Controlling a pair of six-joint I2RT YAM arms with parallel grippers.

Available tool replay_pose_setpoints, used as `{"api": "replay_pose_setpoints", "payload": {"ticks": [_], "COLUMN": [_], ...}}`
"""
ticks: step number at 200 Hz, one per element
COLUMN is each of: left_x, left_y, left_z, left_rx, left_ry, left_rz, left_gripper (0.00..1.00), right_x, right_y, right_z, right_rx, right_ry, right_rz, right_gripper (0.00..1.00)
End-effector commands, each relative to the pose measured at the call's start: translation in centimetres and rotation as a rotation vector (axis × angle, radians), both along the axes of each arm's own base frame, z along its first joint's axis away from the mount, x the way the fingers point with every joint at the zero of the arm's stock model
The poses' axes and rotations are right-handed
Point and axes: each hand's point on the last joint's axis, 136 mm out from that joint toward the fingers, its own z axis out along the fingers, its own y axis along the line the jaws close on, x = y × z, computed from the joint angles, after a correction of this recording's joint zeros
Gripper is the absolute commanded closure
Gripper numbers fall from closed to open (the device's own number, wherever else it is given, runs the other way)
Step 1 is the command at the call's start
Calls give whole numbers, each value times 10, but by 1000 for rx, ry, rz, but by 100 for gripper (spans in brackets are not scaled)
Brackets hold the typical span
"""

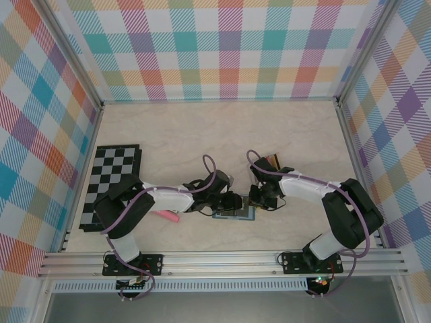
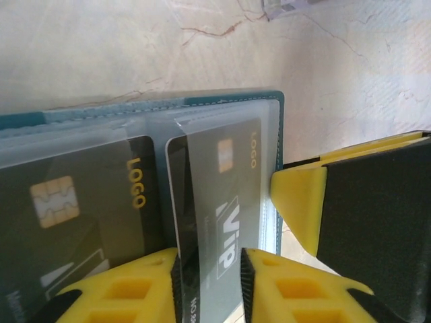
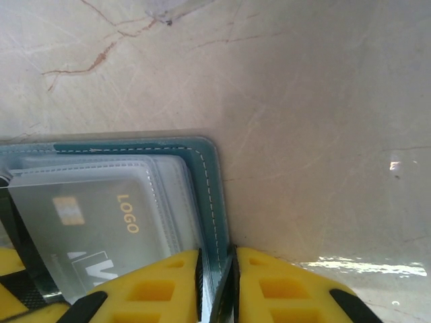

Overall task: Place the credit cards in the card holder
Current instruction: Insert the credit card into the card slot.

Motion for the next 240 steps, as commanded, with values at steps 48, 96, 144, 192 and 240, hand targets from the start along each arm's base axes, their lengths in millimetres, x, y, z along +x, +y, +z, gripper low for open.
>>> {"api": "replay_pose_setpoints", "payload": {"ticks": [48,96,144,192,240], "left_x": [-14,-9,1,18,20], "left_y": [18,47,52,91,91], "left_z": [-12,2,44,29,9], "left_rx": [188,274,195,235,241], "left_ry": [-9,-68,-145,-46,24], "left_rz": [-65,-18,15,135,136], "left_gripper": [57,48,40,35,34], "right_x": [-9,-8,2,3,-4], "right_y": [-20,-26,-12,-14,-13], "right_z": [-14,-14,6,14,0], "right_rx": [-106,-150,-73,-87,-77], "right_ry": [32,30,-29,-42,4], "right_rz": [-36,-10,21,22,29], "right_gripper": [80,82,75,66,65]}}
